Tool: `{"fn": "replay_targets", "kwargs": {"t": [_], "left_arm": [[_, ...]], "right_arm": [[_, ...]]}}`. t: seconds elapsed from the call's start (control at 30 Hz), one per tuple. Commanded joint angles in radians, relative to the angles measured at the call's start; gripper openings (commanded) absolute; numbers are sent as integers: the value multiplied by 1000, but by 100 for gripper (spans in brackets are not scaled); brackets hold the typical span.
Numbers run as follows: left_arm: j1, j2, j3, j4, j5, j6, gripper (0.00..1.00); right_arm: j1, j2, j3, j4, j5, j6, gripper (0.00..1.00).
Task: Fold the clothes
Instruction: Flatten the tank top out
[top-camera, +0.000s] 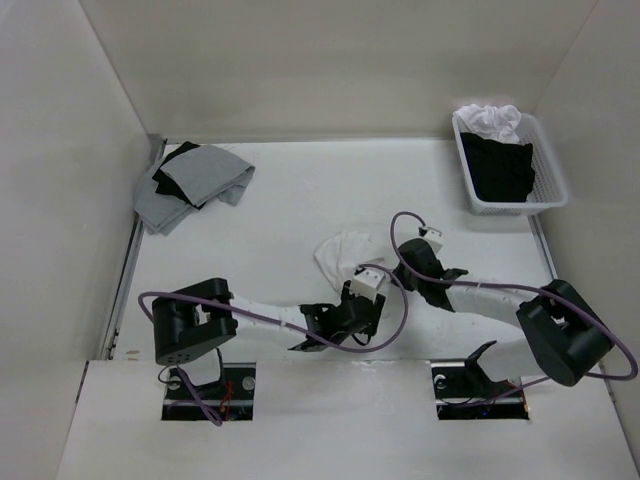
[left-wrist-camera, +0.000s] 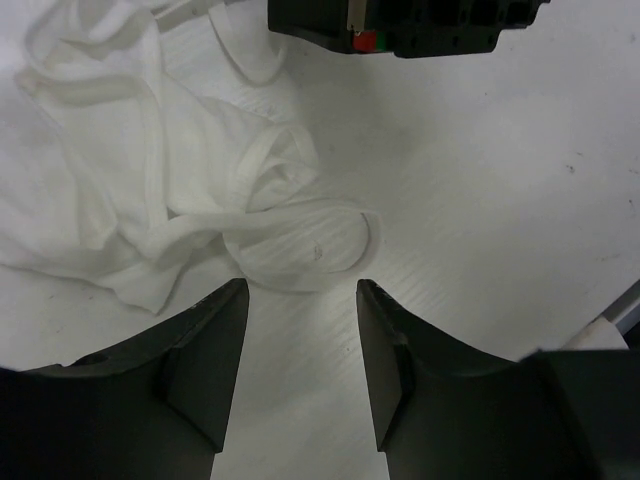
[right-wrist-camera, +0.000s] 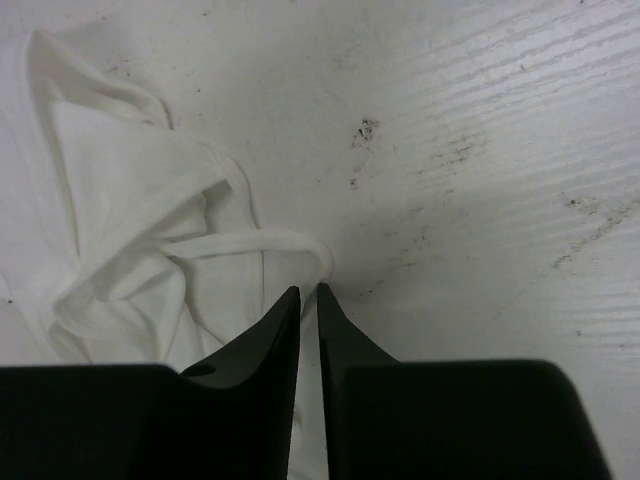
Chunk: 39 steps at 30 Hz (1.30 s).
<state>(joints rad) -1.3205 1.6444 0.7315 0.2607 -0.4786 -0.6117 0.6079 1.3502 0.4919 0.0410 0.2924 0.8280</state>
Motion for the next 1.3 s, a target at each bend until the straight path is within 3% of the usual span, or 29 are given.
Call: {"fn": "replay_targets", "kwargs": {"t": [0.0,0.1,0.27,0.53,0.73,1.07,1.1,1.2,1.27], "left_arm": [[-1,-89,-50,95,-104,20,46],[-1,-133,-109,161,-111,26,46],[-22,-114,-101,216,-69,108,47],[-58,57,40,264,-51,282,45],[-41,167,111,229,63,279,41],[-27,252,163,129,74,248,31],[-21,261,167,120,78,241,28],[-12,247,169,104,71,234,6],[-7,182,140,113,52,233,2]], "right_arm": [[-9,36,37,-9,7,0,11],[-23,8,24,-16,17,17,0],[-90,-169,-13,-4,2,25,0],[-162,-243,8,-27,-81,-33,0],[-175,-253,-4,-18,-102,-46,0],[-175,-255,-4,7,-105,-47,0],[-173,-255,-4,11,-108,-47,1],[-175,-267,-6,23,-117,-46,1],[-175,-279,-4,23,-122,-49,0]]}}
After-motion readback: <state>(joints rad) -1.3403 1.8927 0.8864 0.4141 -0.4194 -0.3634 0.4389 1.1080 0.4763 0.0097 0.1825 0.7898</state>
